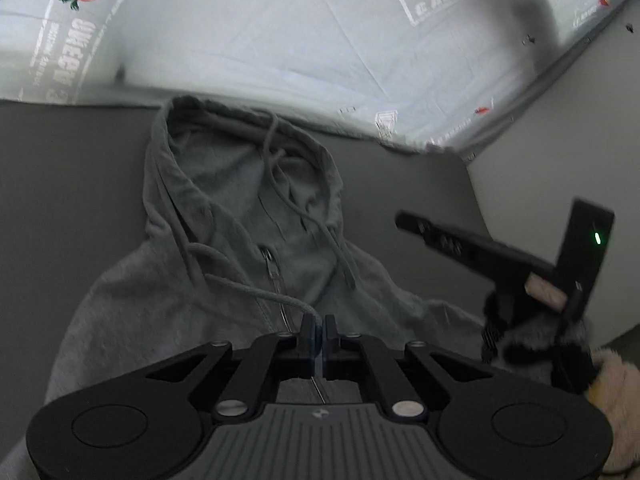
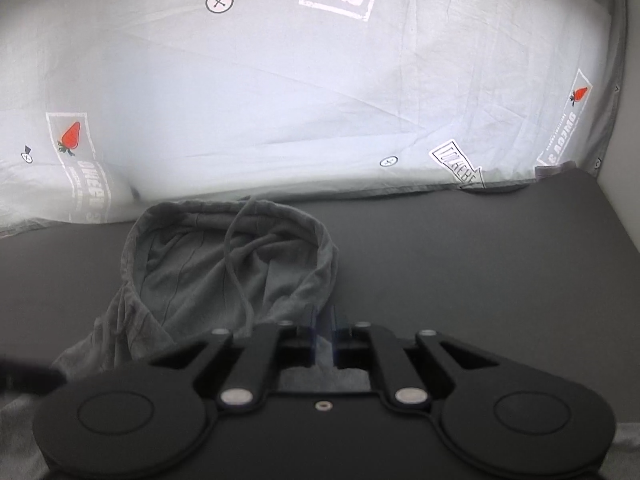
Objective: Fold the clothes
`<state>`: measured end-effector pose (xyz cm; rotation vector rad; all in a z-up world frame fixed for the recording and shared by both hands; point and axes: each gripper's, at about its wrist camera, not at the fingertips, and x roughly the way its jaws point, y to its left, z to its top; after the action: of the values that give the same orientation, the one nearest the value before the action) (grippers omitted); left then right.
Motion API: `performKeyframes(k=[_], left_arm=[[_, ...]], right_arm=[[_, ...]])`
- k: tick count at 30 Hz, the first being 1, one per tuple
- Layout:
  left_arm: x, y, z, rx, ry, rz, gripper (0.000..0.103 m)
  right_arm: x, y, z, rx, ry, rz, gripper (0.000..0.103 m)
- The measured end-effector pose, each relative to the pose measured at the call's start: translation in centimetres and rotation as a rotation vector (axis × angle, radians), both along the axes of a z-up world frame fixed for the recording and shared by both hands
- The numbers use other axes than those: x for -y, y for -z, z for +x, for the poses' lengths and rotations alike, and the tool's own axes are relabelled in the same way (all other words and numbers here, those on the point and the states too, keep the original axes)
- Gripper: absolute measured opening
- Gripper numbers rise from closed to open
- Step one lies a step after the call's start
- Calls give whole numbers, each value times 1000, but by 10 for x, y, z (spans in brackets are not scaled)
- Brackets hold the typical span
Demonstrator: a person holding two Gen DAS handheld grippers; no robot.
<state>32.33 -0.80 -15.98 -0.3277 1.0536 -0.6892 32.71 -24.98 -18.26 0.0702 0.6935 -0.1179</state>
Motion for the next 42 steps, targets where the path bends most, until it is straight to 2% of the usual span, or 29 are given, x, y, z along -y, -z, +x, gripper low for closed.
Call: performKeyframes(k=[1,2,3,5,8,9,12,15,16,17,18,19,23,26,29,31,33,38,41,42], left_arm=[[1,7,-12,-47,20,5,5],[2,16,-21,-97,37,8,12],[2,25,-29,-146,52,13,24],[-2,37,-37,-197,29,34,41],[-14,40,-28,-169,-44,60,54],[-18,41,-22,-156,-71,68,60],[-32,48,5,-151,-181,122,61],[-51,60,30,-176,-316,138,61],[-55,63,36,-180,-337,129,61],[-58,63,40,-180,-351,120,61],[-61,59,43,-171,-367,130,61],[-62,55,45,-161,-380,140,61],[-59,45,37,-105,-339,192,62],[-60,40,23,-98,-320,208,62],[-67,34,3,-112,-331,194,62],[-71,25,-16,-99,-337,199,62],[-75,18,-32,-79,-343,219,62],[-97,-2,-79,-24,-402,257,64],[-118,-12,-112,-14,-481,259,67],[-126,-14,-125,-9,-511,259,69]], right_arm=[[0,-1,8,7,-10,4,10],[-1,-2,16,15,-20,8,13],[-1,-3,24,22,-30,13,16],[-7,-5,43,39,-60,19,23],[-15,-1,81,32,-130,101,28],[-17,2,94,26,-138,133,35],[-22,13,132,3,-152,217,40],[-29,29,169,-45,-118,240,41],[-31,35,178,-65,-105,234,39],[-33,40,187,-85,-92,229,32],[-35,45,192,-97,-77,210,3],[-35,46,190,-97,-54,187,4],[-34,10,139,60,-51,124,4],[-33,-25,67,163,-107,70,4],[-33,-40,-8,174,-170,38,4],[-33,-35,-54,129,-196,14,4],[-34,-17,-88,47,-224,39,5],[-50,26,-148,-145,-282,-4,6],[-62,28,-176,-181,-309,11,15],[-66,26,-185,-184,-312,17,21]])
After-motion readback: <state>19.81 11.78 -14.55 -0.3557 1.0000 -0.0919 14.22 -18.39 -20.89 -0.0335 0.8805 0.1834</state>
